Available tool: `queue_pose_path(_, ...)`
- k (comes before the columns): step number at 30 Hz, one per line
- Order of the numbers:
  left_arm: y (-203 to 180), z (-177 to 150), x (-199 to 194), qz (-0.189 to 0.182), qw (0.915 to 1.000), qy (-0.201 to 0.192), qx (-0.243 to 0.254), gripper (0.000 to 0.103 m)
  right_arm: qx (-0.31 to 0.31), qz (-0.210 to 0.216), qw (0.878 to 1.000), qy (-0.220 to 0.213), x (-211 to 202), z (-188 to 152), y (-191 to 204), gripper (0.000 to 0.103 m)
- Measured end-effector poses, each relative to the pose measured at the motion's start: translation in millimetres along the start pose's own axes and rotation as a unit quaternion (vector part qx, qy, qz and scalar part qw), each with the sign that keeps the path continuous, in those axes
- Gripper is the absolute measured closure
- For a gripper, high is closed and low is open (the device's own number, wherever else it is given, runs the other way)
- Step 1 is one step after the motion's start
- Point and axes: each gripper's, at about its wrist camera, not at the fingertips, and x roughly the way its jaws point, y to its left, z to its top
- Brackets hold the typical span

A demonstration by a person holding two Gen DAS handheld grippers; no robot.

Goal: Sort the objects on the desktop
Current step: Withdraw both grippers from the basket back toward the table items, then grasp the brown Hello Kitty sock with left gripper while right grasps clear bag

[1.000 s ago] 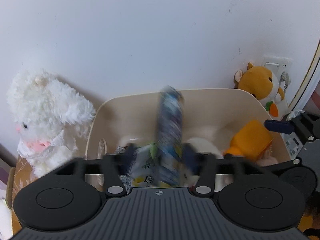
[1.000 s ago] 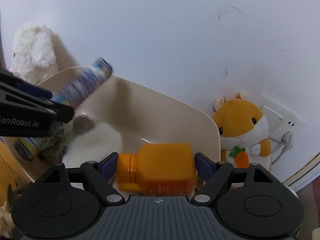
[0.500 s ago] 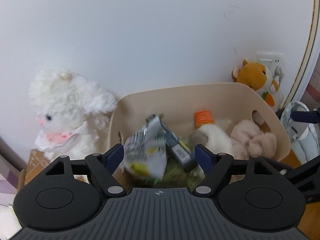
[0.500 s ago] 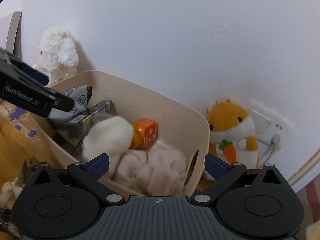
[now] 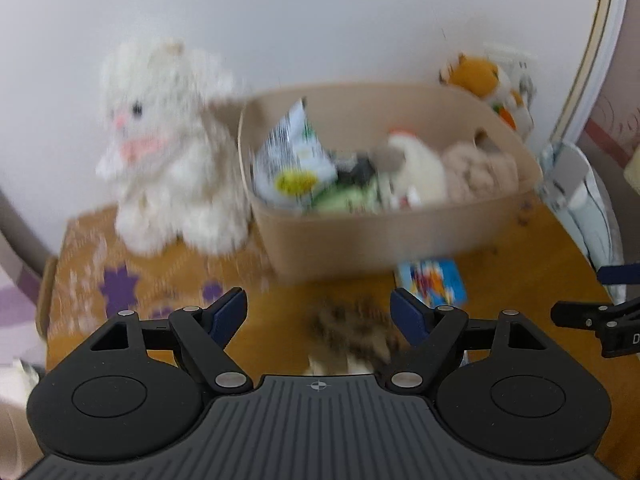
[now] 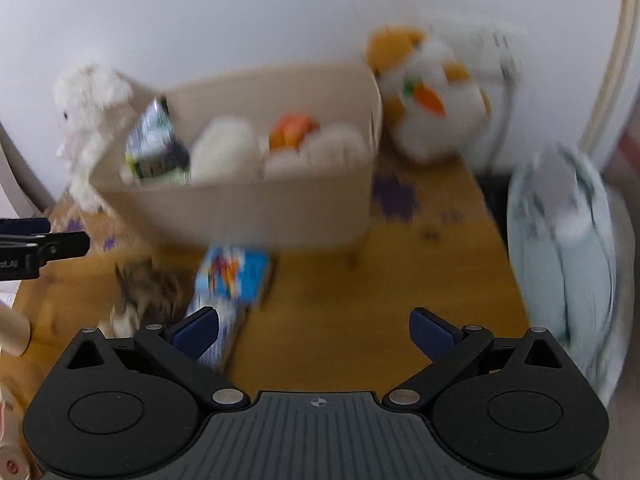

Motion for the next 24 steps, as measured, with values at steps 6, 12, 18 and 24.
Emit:
queue_pose_path(6,-13,-41,-6,-0.042,0.998,0.024,0.04,0.023,0.052,0.003,0.997,0.05,7,-46,-2,0.001)
queue_pose_path(12,-31,-64,2,-0.082,0.99,0.048,0.104,0.023,0.14,0.006,0.986,0.09,19,-65,-3,0.01)
queue_pose_path(18,-39,-72,19,-0.1,0.9835,0.064,0.137,0.023,0.15,-0.009,0.984,0.092,29,-61,18,0.011)
queue_pose_path(24,-51,-79,37,-0.098,0.9756,0.072,0.183,0.023,0.155,-0.037,0.983,0.095,43,-54,29,0.014)
